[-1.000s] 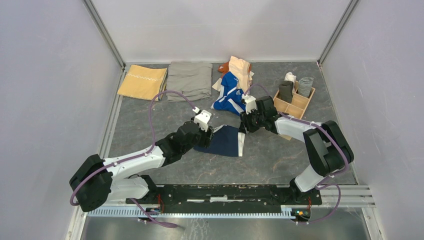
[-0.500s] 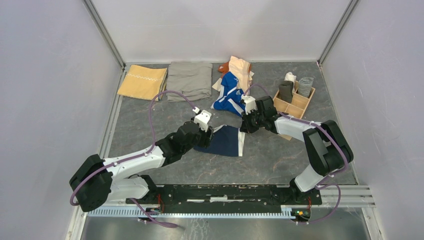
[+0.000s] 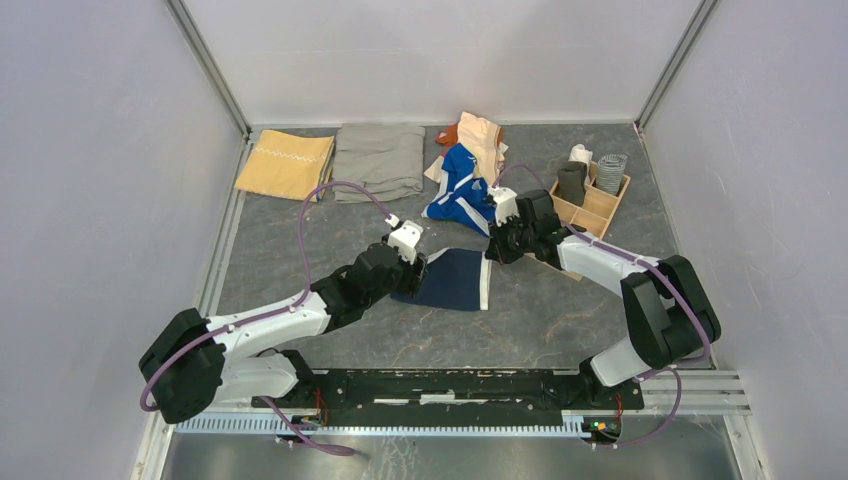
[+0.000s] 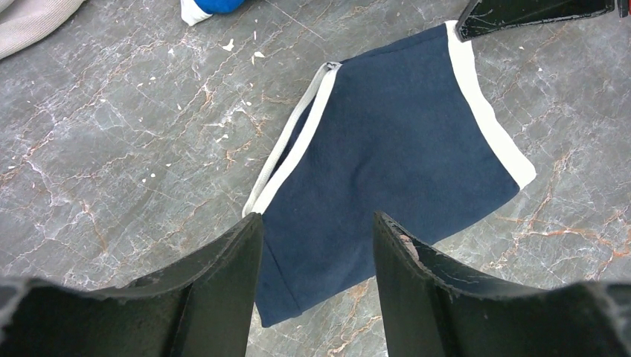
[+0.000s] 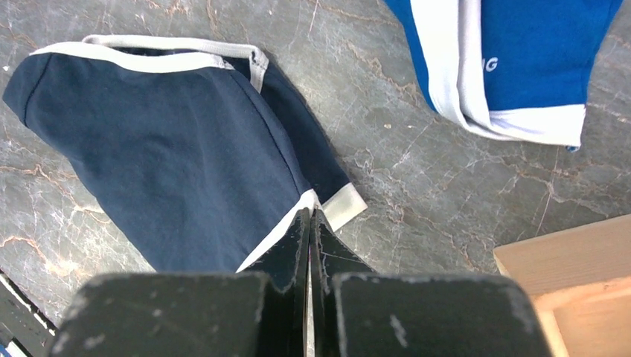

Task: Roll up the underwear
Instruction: Fold the underwear at the center of the board.

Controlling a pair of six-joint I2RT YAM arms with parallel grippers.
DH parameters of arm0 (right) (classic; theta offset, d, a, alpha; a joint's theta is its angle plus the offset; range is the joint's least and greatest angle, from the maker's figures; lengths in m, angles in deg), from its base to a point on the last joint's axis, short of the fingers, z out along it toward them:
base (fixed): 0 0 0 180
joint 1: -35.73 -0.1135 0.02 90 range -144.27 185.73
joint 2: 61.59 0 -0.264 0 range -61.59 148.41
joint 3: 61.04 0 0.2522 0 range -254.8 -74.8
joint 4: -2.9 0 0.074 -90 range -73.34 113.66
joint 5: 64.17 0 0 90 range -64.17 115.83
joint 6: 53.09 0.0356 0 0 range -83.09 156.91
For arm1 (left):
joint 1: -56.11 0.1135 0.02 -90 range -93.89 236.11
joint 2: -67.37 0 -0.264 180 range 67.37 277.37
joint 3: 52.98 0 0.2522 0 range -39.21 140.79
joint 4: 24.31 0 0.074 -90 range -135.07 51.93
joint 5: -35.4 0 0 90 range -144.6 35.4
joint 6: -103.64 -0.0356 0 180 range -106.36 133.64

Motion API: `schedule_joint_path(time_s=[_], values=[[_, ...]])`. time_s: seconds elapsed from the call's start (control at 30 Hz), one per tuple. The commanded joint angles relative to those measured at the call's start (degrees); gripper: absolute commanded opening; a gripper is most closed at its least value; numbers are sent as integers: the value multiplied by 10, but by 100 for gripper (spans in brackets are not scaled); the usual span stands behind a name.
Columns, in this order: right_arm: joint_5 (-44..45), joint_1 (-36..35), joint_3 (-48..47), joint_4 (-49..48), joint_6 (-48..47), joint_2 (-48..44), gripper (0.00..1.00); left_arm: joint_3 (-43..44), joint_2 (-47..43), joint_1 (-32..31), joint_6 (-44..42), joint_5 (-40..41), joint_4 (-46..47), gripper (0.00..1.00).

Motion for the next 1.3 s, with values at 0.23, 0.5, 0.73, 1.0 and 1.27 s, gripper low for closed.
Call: schedule_joint_path(time_s=[0.23, 0.5, 0.73, 1.0, 1.27], values=[[36, 2, 3, 30, -8, -10, 0, 16, 5, -2, 20, 3, 0, 62], [31, 2, 11, 20, -9, -10, 0, 15, 24, -1, 24, 25, 22, 64], [22, 2, 20, 17, -10, -13, 0, 59, 93, 26, 50, 21, 23, 53], [27, 1, 19, 24, -14, -16, 0, 72, 150, 56, 63, -25, 25, 39], [26, 1, 22, 22, -10, -24, 0, 77, 198, 73, 55, -67, 49, 37]])
